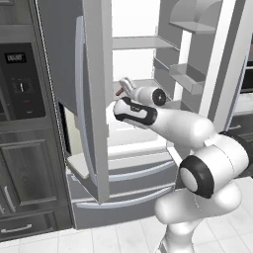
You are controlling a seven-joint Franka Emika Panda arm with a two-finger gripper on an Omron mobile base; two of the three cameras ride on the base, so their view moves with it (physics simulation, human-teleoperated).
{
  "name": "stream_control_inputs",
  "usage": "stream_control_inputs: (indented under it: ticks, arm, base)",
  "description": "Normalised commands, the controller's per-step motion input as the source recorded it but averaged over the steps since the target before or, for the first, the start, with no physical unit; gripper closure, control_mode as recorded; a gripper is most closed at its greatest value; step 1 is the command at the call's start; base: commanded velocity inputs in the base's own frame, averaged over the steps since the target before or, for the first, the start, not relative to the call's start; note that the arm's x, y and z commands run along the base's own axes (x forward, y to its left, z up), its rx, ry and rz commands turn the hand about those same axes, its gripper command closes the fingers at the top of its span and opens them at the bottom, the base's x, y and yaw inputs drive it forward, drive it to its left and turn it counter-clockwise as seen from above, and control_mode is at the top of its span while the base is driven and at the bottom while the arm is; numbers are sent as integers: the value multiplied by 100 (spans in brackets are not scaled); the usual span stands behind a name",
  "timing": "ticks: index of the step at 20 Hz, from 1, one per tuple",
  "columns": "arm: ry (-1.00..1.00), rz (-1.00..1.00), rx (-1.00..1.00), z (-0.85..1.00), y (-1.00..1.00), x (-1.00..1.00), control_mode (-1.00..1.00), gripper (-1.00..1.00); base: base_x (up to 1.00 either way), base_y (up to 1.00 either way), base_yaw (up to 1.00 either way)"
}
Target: Move the hot dog bun to the plate on the dining table and place the condiment next to that plate. Then navigate to the fridge and take the sausage and place it on the plate as well.
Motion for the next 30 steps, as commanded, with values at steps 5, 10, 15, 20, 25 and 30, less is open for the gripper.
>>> stream_control_inputs:
  ticks: [5, 10, 15, 20, 25, 30]
  arm:
    - [0, 4, 0, 14, 35, -2, -100, -100]
    - [0, 7, 1, 25, 29, 0, -100, -100]
    - [0, 11, 0, 19, 27, -9, -100, -100]
    - [0, 13, 0, 14, 34, -19, -100, -100]
    - [2, 19, 0, 1, 68, -42, -100, -100]
    - [2, 21, 0, 2, 98, -34, -100, -100]
  base:
    - [0, 0, 0]
    - [0, 0, 0]
    - [0, 0, 0]
    - [0, 0, 0]
    - [0, 0, 0]
    - [0, 0, 0]
